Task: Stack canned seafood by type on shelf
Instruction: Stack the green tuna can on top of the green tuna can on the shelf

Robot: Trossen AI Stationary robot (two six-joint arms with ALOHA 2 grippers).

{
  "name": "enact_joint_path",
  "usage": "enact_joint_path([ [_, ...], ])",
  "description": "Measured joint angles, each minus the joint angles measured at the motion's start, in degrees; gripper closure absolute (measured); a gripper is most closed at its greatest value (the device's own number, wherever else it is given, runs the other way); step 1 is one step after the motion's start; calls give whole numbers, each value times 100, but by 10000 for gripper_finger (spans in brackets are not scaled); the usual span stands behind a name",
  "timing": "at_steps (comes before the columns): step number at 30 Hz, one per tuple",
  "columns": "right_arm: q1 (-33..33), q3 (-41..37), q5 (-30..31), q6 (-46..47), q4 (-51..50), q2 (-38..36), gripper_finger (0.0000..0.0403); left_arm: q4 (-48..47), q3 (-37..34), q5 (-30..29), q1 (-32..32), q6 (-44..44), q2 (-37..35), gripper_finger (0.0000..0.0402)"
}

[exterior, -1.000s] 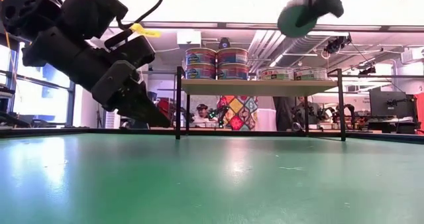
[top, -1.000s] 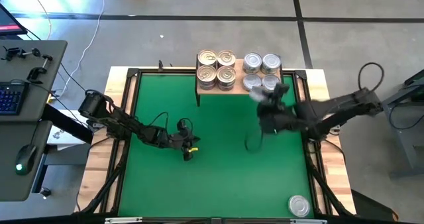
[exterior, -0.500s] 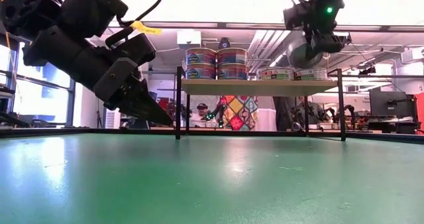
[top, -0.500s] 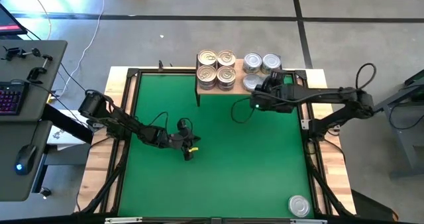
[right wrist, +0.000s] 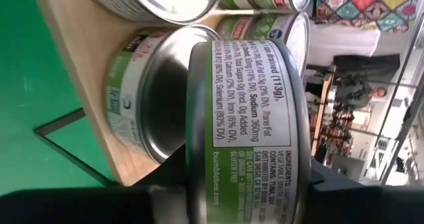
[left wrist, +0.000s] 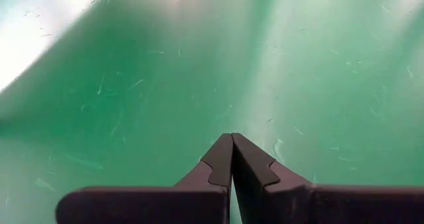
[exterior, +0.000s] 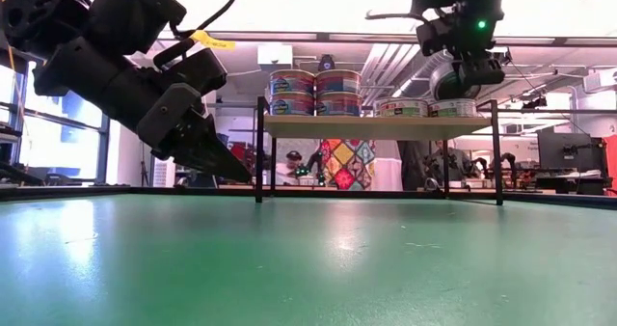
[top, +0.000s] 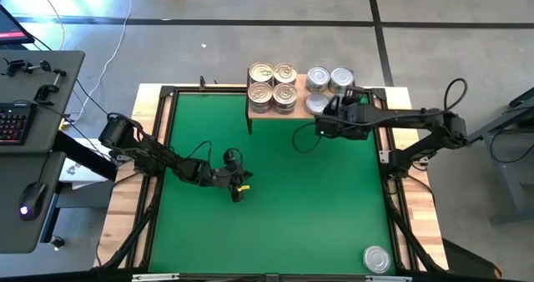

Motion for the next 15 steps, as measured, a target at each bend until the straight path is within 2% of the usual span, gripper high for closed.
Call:
enact_joint_path([
  [6,-75,0,-5,13,0,0,237,-2,2,0,0,1,0,401],
  [12,-88,0,-510,-102,-52,-25,229,-2,2,0,0,1,-2,401],
  [15,-114,7,-561,-163,-88,-31,228,-2,2,0,0,1,-2,401],
])
